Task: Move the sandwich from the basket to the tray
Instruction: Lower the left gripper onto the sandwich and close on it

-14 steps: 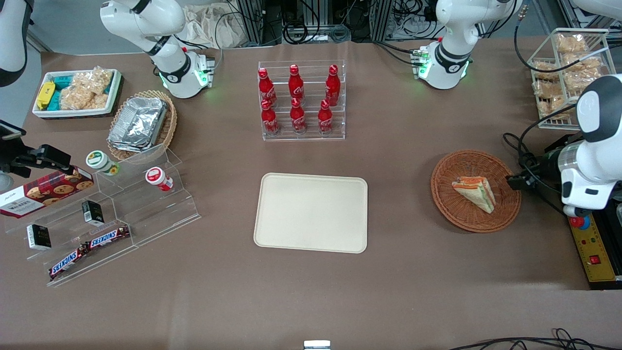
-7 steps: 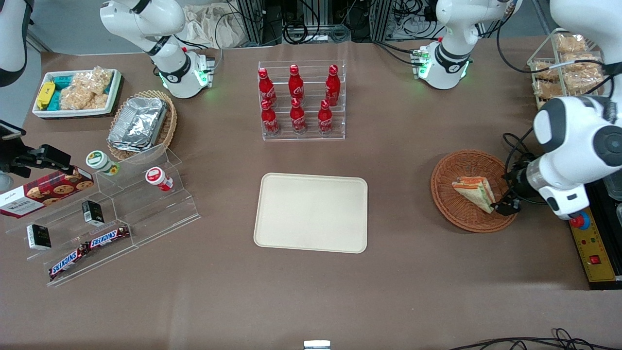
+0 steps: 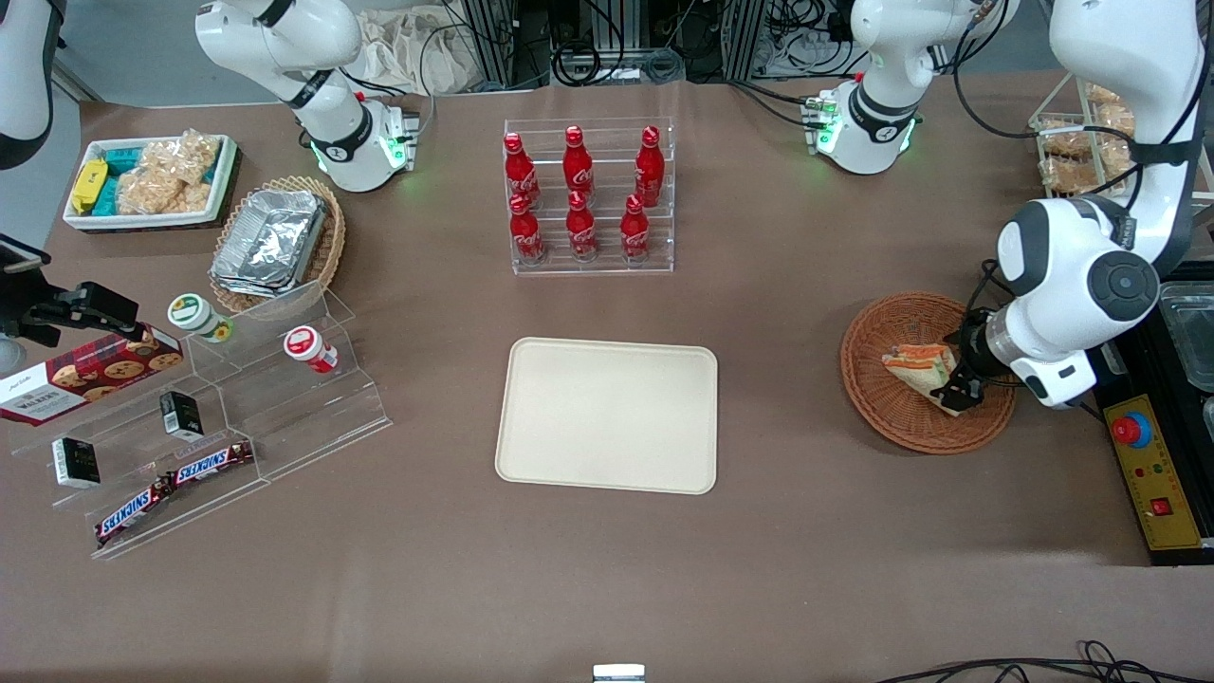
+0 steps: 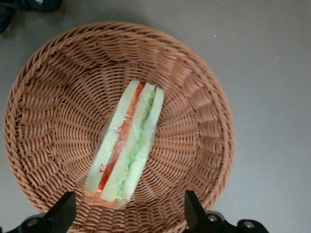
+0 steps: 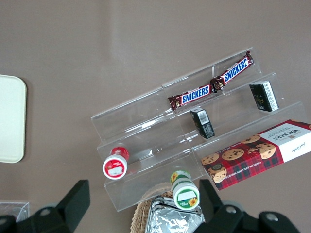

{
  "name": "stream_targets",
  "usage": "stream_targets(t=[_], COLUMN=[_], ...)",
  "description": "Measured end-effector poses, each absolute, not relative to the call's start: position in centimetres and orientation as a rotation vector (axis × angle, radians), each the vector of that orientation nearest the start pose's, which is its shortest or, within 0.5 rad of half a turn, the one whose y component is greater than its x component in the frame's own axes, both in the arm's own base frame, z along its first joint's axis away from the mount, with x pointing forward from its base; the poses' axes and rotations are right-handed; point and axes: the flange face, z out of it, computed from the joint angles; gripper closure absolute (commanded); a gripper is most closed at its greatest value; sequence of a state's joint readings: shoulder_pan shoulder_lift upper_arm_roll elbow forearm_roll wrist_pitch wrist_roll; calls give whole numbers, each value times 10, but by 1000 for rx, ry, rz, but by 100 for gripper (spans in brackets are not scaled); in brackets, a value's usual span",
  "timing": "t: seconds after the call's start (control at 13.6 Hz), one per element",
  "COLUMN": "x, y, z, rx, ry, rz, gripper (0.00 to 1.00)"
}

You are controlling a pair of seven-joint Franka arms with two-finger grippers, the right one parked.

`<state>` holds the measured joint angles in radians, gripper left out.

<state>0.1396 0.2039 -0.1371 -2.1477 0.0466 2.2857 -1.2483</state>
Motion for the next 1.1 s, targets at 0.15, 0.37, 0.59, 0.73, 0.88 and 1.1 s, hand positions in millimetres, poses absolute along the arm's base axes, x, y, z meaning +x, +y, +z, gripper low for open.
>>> stream_targets(t=[0.15,0.37,0.59,0.73,0.88,1.1], x=[551,547,541,538,538,538], y=[3,3,4,5,5,3], z=[296,288,272,260,250,242], rx=[-2533,-2532,-2530,-2529,-2528,-2536], ry=[-1771,-1749,-1660,-1605,-1576,-1565], rz=[89,90,85,88,95,94], gripper=[0,0,0,0,19,79])
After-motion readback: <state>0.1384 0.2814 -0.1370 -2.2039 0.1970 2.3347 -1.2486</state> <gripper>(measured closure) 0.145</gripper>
